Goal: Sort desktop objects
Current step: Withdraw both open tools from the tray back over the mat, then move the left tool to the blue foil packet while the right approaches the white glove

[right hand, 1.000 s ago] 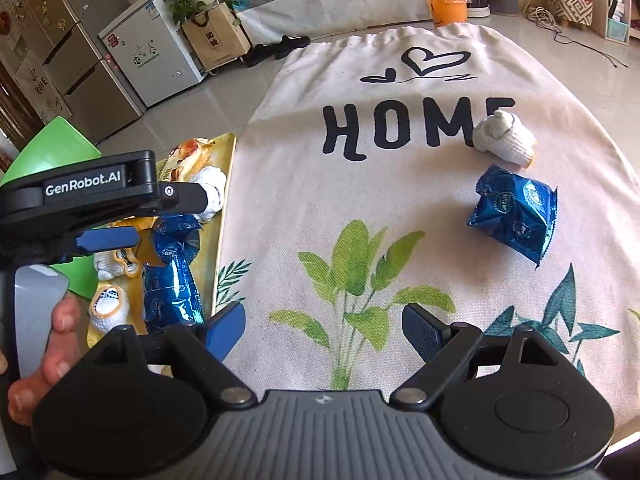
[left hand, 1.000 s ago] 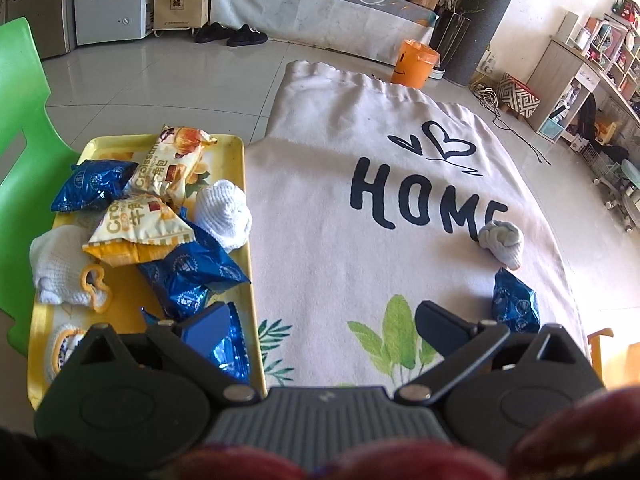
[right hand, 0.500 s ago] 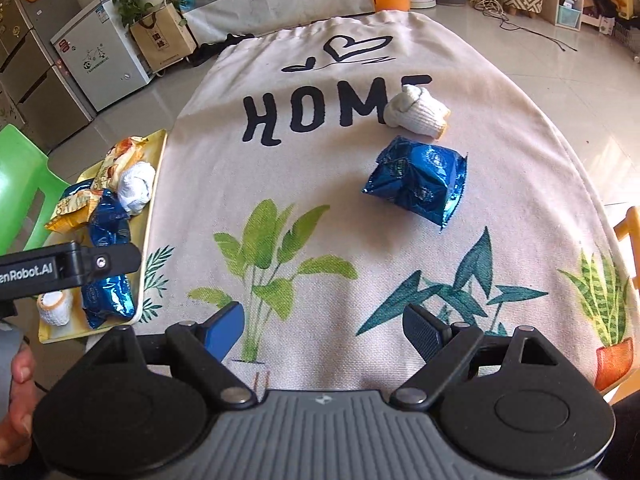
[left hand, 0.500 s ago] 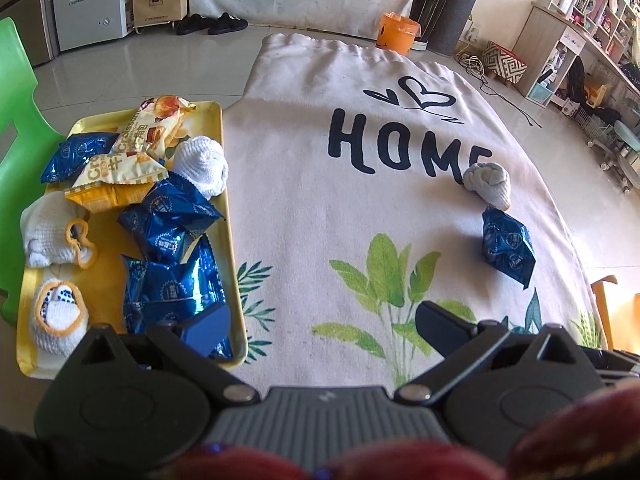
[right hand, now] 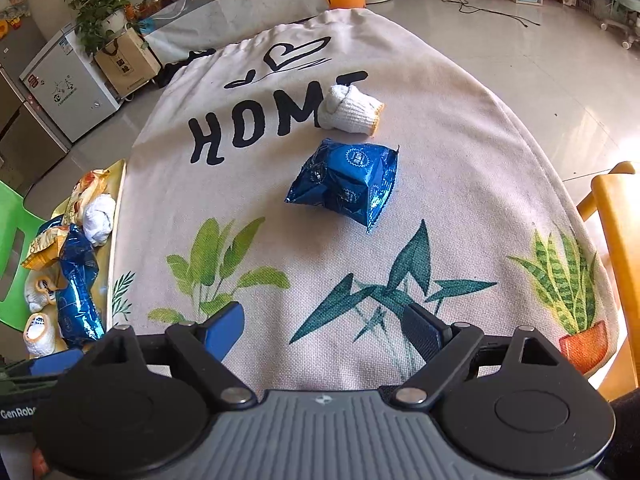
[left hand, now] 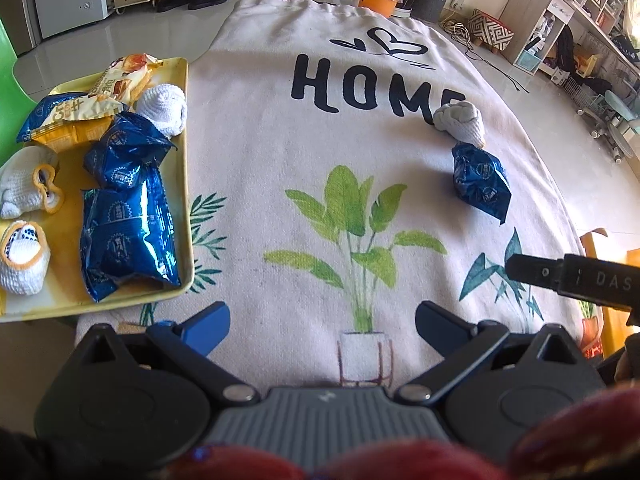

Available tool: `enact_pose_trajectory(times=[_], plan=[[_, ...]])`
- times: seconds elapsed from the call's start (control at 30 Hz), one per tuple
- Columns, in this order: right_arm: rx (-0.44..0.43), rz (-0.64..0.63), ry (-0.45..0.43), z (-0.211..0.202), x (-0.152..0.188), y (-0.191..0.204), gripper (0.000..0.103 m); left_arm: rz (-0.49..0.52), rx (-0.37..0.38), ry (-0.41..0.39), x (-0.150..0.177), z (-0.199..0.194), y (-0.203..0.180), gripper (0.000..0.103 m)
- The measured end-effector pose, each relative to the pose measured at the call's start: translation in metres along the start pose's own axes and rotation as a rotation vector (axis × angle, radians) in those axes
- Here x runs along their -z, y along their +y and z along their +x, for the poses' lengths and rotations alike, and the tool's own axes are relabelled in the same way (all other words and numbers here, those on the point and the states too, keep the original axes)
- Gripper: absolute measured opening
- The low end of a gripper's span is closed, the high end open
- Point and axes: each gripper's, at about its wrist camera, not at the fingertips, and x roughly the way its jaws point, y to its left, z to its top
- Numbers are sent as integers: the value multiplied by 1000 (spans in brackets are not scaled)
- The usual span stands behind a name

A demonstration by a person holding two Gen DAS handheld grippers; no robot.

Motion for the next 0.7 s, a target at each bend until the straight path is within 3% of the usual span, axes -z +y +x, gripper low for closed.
enact_pose_trajectory(times=[0.3, 0.53, 0.7], plan=[[11, -32, 30, 2, -21, -13, 87, -23, -10, 25, 9, 8, -18, 102], [-33, -19, 39, -3, -57, -29, 87, -77, -2, 16, 0, 11, -33, 102], [-14, -36, 18, -4, -86, -42, 90, -99, 20, 10, -12, 17, -52, 102]])
